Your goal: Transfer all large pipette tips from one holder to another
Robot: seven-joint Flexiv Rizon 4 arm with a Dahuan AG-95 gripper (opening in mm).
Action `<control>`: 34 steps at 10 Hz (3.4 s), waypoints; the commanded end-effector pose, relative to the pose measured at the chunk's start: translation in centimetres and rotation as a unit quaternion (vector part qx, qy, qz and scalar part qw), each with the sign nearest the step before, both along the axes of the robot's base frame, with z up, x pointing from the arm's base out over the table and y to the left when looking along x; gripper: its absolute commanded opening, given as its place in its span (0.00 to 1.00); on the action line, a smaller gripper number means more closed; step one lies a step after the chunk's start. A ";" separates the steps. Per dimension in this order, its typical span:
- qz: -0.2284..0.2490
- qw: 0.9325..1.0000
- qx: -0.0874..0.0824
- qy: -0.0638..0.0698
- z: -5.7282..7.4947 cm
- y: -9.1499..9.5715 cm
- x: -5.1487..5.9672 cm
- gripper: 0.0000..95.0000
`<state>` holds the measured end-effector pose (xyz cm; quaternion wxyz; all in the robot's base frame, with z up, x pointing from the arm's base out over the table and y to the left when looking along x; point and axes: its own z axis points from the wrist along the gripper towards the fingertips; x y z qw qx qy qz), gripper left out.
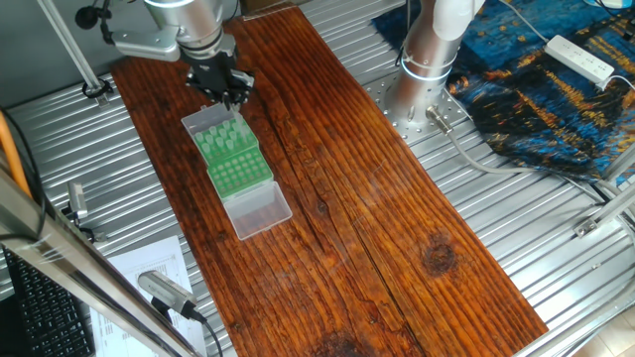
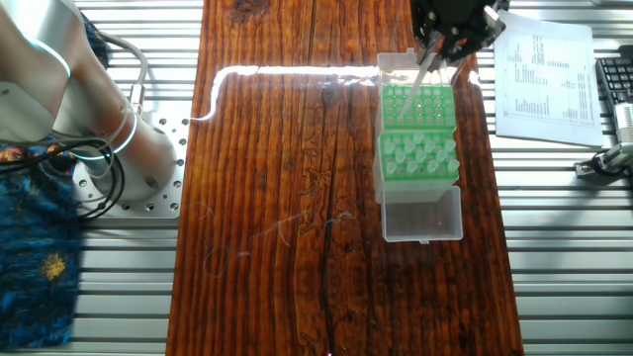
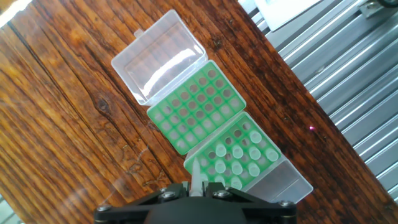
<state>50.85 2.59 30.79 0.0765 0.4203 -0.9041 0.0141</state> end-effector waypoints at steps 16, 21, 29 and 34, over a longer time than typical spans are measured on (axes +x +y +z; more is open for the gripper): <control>-0.024 0.999 0.002 -0.022 -1.2 0.7 -2.0 0.00; -0.028 0.999 0.008 -0.023 -2.3 0.7 -3.2 0.00; -0.023 0.999 0.002 -0.027 -2.7 0.8 -3.4 0.00; -0.026 0.999 0.000 -0.032 -2.8 0.8 -3.4 0.00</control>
